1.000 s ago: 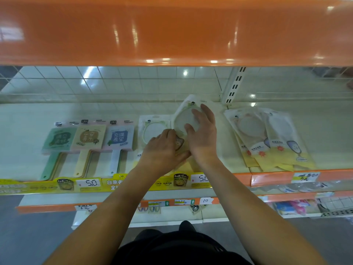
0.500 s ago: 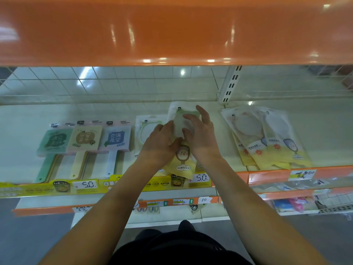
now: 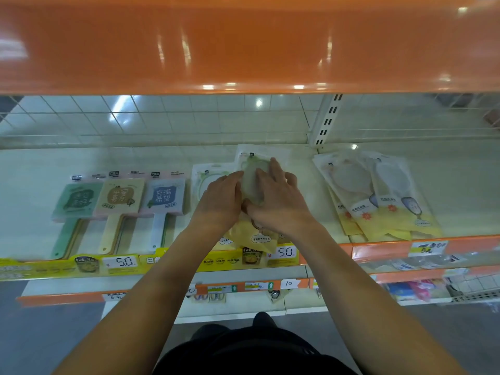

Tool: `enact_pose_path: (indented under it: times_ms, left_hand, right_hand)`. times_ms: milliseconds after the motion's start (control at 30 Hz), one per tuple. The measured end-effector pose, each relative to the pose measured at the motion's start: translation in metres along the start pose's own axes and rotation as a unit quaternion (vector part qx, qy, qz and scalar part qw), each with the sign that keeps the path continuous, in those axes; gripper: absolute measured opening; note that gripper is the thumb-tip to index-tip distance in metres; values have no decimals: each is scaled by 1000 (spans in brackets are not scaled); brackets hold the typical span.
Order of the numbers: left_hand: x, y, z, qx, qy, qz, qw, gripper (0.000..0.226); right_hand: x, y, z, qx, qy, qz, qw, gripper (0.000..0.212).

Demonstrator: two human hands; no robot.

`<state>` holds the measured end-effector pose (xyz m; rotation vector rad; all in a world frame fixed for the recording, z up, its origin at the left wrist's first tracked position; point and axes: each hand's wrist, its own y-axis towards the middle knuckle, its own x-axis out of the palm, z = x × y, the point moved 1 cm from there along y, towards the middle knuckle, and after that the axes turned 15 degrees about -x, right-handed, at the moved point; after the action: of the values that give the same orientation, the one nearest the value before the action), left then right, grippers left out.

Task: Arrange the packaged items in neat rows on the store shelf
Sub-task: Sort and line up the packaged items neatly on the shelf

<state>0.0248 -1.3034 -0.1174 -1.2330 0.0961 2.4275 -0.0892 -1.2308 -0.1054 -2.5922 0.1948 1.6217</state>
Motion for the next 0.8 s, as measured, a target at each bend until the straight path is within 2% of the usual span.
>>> enact_pose_path:
  times_ms: [200, 433, 500, 633, 800]
  left_hand:
    - [-2, -4, 4, -7, -3, 2, 1000, 36]
    - [0, -5, 4, 24, 7, -5, 1000, 32]
    - [-1, -4, 3, 36, 41, 16, 998, 33]
    - [-3, 2, -4, 37, 183, 88, 978, 39]
    - [-2, 5, -16, 18, 218, 93, 971, 40]
  right_hand:
    - [10, 0, 4, 22, 9, 13, 1000, 82]
    - [9, -2, 8, 37, -3, 60, 997, 73]
    - [9, -2, 9, 44, -5, 74, 996, 70]
    - [10, -2, 13, 40, -17, 77, 996, 66]
    - [10, -3, 10, 46, 4, 80, 996, 64]
